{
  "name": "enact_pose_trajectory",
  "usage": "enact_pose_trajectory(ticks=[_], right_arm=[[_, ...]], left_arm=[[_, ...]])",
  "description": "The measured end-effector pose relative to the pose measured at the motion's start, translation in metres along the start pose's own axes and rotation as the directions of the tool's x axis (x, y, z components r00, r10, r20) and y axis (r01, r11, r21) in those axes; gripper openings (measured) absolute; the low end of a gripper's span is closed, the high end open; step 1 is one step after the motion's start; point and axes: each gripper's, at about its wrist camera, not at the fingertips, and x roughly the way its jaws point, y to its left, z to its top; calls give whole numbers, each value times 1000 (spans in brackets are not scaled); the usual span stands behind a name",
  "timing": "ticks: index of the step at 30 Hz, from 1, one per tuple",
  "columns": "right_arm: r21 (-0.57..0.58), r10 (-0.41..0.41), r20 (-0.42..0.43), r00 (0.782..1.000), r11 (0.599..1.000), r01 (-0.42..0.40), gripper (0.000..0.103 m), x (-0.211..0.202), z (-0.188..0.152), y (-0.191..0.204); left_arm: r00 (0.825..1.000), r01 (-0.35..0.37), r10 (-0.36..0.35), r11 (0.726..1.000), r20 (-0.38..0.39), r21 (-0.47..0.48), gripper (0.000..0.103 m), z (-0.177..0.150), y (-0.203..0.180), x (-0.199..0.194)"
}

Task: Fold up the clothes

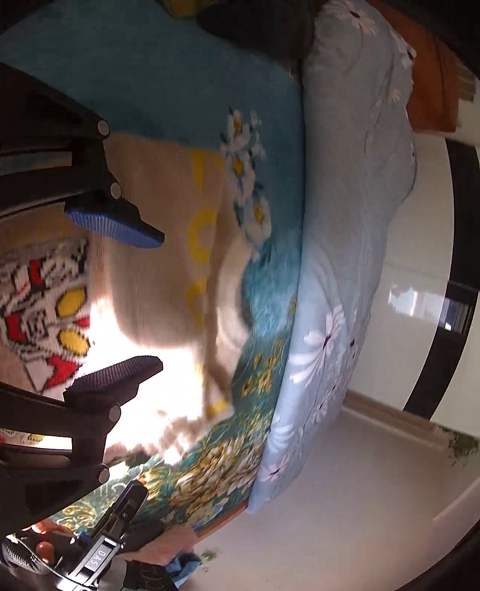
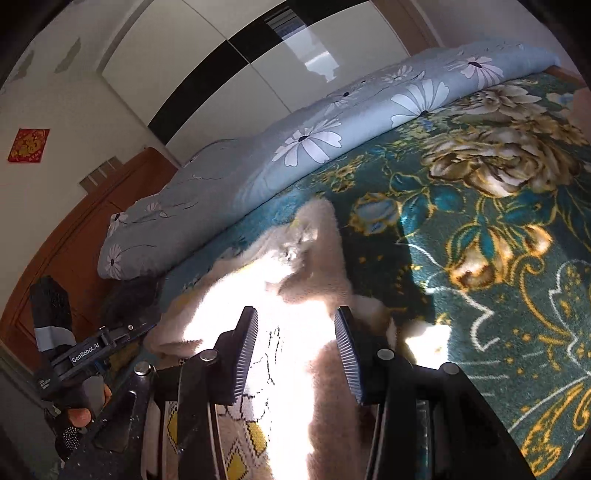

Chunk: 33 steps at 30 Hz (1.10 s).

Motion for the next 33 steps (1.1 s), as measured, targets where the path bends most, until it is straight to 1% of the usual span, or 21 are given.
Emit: enact_pose_trajectory(ticks=[2,3,5,8,12,13,14,15,16,20,23,25,27,29,33], right_arm=[[-9,21,-26,999,1000,-21,45,14,12,9],[-13,31,-38,999,999,-31,45,21,17,14],[44,49,-39,998,998,-48,45,36,27,11],[21,42,-20,999,999,-41,45,36,34,19],[-9,32,6,999,999,-32,45,37,42,30],[-17,30,13,999,999,-30,43,37,44,33],[-24,28,19,999,999,-27,28,37,46,36],[-32,26,26,999,999,-25,16,37,49,38],[-40,24,32,999,999,-22,11,38,51,41],[-69,16,59,998,998,-12,10,38,59,52],[-64,14,71,997,998,-9,10,31,63,45],[-39,-37,15,999,999,37,10,46,55,29],[-2,-85,-46,995,996,85,10,62,45,11],[50,-76,-74,994,996,80,10,71,37,-8],[99,-48,-79,996,994,55,10,70,34,-17]], left_arm=[[1000,-19,18,996,-14,-85,65,1,37,0],[1000,-24,22,994,-22,-107,65,-1,50,1],[999,-34,29,988,-39,-151,65,-7,75,3],[998,-12,2,984,-56,-176,68,-14,92,9],[999,15,-24,980,-44,-199,70,-15,94,14],[999,21,-30,979,-42,-205,70,-14,94,15],[998,28,-37,978,-43,-208,70,-15,94,16],[998,35,-44,978,-43,-208,70,-15,94,16],[998,38,-48,978,-42,-206,70,-14,94,17],[999,21,-30,982,-44,-186,71,-12,93,19],[998,22,-33,982,-57,-188,72,-15,94,24],[997,19,-33,982,-71,-187,72,-18,96,28],[995,13,-31,982,-92,-187,73,-21,98,33],[993,7,-28,982,-114,-188,75,-23,99,38],[990,26,-55,976,-128,-217,77,-24,106,41]])
